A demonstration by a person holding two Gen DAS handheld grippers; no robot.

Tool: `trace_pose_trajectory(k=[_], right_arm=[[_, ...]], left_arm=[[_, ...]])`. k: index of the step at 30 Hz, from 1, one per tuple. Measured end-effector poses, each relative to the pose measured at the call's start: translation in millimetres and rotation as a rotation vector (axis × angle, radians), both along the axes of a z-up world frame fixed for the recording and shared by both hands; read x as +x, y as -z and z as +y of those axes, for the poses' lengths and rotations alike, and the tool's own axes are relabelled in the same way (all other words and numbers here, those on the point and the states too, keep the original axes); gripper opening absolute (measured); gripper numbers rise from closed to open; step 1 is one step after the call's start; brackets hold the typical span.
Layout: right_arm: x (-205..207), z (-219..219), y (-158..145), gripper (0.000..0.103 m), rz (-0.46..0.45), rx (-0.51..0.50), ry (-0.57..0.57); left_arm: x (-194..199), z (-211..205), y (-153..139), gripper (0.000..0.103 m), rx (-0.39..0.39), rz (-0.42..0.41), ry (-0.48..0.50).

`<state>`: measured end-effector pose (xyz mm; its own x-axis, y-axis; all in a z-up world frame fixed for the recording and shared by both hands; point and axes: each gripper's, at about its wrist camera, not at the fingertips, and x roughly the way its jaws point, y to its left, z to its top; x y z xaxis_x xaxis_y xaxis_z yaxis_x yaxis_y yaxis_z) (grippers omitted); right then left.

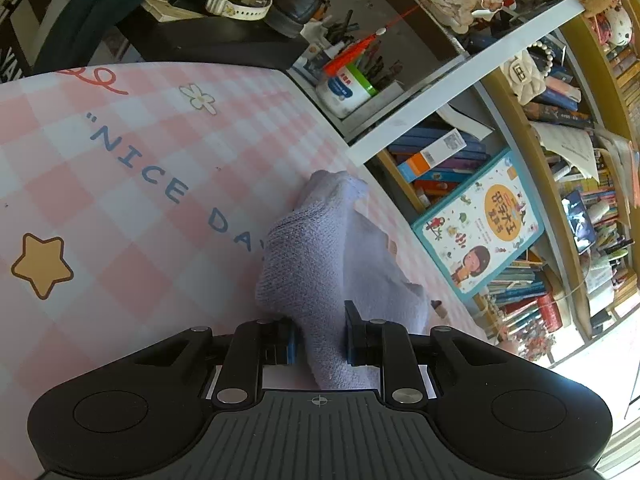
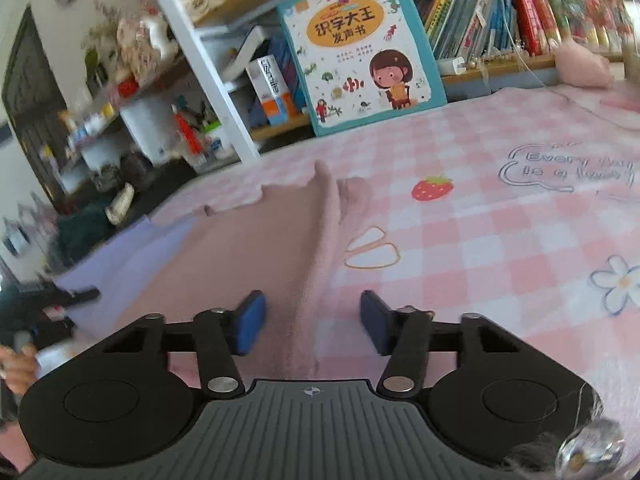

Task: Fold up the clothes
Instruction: 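Fold the lavender end with the left tool over the pink end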

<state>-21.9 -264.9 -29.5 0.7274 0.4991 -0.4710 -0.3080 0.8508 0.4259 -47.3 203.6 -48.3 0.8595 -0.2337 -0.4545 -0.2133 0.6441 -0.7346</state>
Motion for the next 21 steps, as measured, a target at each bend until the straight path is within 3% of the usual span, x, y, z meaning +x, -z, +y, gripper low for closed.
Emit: trace_pose_trajectory(k=[2, 11, 17, 21], right_arm=[[-0.6, 2.2, 1.2, 0.022, 0.012, 0.013, -0.029], [-15.3, 12.6, 4.2, 0.021, -0.029, -0.015, -0.089], [-17.0, 16.7, 4.7, 0.021, -0.045, -0.033, -0.105], [-15.9, 16.1, 5.4, 0.021, -0.044, -0.028, -0.104]], left_arm=[[0.0, 0.1, 0.1, 0.023, 0.000, -0.001, -0.002], [8.7, 6.1, 0.0, 0.023, 0.008, -0.004, -0.011], [10.4, -2.1, -8.5, 0.016, 0.114, -0.020, -0.007], [3.6, -18.3, -32.4, 0.012, 0.217, -0.076, 0.003]])
